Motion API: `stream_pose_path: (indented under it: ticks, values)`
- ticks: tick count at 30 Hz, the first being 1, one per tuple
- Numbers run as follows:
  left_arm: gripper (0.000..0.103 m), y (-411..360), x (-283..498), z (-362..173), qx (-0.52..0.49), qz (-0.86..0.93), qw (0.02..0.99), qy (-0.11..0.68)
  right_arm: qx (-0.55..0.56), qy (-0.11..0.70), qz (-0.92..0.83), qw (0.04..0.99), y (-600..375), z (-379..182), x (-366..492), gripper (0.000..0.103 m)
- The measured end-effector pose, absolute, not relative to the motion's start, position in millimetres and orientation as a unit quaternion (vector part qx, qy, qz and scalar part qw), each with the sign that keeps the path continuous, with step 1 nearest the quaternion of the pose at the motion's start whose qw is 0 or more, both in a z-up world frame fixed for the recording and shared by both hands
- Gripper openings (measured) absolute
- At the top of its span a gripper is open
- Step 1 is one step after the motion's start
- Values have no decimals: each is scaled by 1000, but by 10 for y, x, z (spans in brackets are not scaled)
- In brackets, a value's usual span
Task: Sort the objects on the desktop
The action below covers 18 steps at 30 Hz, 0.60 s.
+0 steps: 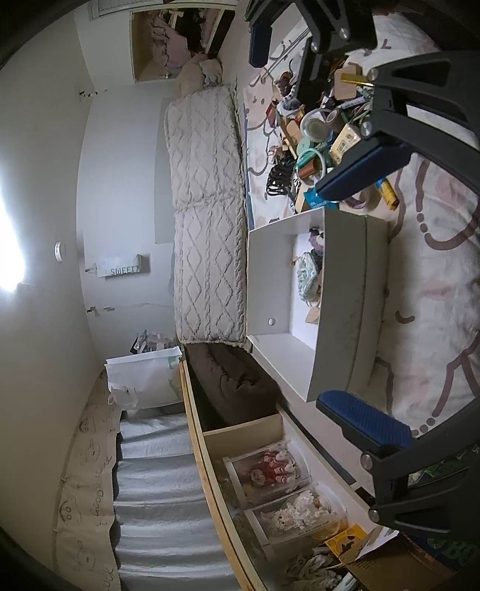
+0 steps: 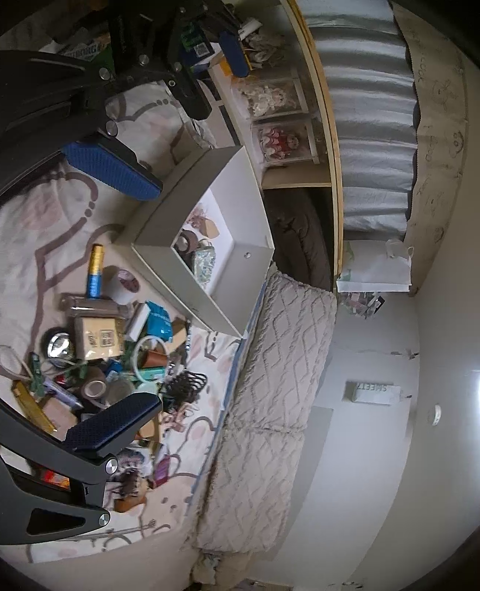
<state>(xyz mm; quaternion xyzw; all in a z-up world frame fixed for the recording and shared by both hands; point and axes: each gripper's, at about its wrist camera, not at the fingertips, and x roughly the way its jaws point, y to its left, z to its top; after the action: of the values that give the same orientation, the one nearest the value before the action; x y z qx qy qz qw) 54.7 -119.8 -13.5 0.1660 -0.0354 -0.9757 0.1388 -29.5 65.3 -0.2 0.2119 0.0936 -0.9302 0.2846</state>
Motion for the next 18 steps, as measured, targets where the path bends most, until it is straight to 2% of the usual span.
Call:
stream_pose_path:
  ticks: [8,18]
  values:
    - [103,-1115,628,-228,178,-975,124,-37,213,69,-934,277,821,-45,-207,103]
    - [103,-1075,662,-279,187,-974,120,-41,226,80,-934,265,843,-187,-191,103]
